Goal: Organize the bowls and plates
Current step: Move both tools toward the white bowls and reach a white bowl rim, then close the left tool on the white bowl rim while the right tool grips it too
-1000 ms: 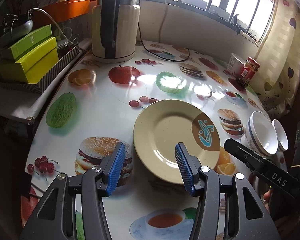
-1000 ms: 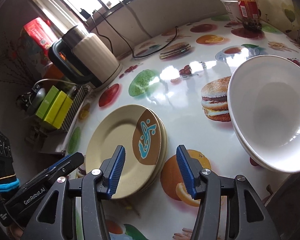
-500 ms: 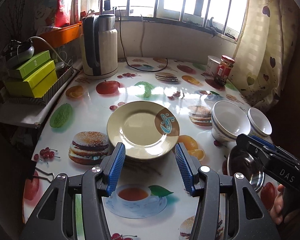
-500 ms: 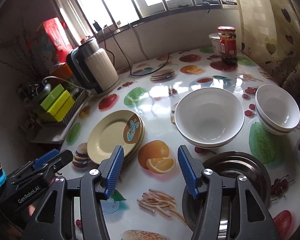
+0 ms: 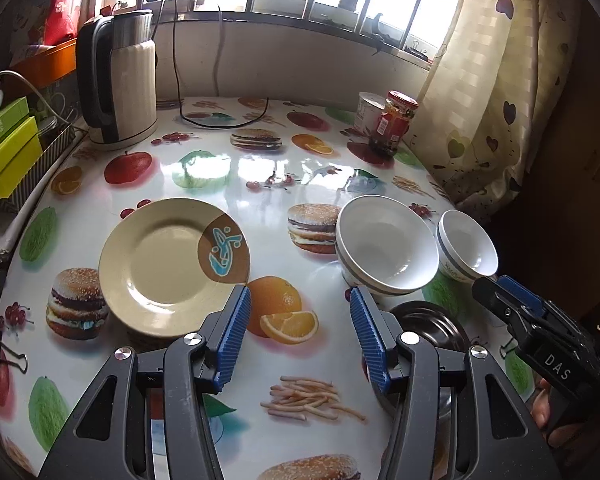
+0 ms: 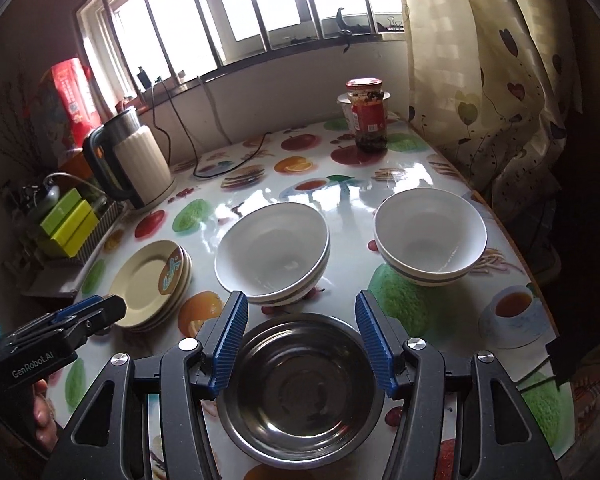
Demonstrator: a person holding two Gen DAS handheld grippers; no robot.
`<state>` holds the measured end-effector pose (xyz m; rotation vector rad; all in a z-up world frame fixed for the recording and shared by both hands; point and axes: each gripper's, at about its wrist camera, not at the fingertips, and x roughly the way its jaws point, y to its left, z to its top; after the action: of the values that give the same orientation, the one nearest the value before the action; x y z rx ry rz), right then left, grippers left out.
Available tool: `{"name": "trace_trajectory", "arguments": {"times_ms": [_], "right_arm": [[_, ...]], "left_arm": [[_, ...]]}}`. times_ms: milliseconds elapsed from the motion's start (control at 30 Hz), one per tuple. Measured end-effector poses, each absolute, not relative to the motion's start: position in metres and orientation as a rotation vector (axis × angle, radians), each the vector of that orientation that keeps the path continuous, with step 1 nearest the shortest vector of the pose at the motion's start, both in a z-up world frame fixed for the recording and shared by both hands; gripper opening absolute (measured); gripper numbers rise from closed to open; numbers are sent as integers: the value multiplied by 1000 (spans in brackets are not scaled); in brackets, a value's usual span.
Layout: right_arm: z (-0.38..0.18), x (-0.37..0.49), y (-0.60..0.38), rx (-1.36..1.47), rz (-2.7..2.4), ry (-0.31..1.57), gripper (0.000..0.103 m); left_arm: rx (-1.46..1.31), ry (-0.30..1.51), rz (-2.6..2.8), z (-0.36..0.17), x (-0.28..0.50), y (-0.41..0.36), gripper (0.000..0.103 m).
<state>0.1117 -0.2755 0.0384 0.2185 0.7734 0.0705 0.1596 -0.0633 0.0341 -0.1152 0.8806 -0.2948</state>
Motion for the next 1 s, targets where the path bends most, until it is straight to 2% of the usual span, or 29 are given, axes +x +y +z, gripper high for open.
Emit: {"name": "trace_trajectory", "arguments": {"times_ms": [400,533,667,767,900,1000], "right_arm": [[16,167,-288,187,78,811,56],[9,182,-291,184,88,832,48],[4,194,-291,168,95,850,46],[0,199,-292,176,96,863,39],[-5,205,-292,174,106,875,36],[-6,207,-293,178,110,880,28]], "left_arm": [[-137,959,-306,7,209,-99,53],[-161,974,-299,0,220,-103,50],[-149,991,-302,-7,228,-110,48],[-125,999,-308,-10,232,-117,38],[-118,1015,-314,-16,234,-120,36],[-110,1018,-320,-18,235,-122,31]]}}
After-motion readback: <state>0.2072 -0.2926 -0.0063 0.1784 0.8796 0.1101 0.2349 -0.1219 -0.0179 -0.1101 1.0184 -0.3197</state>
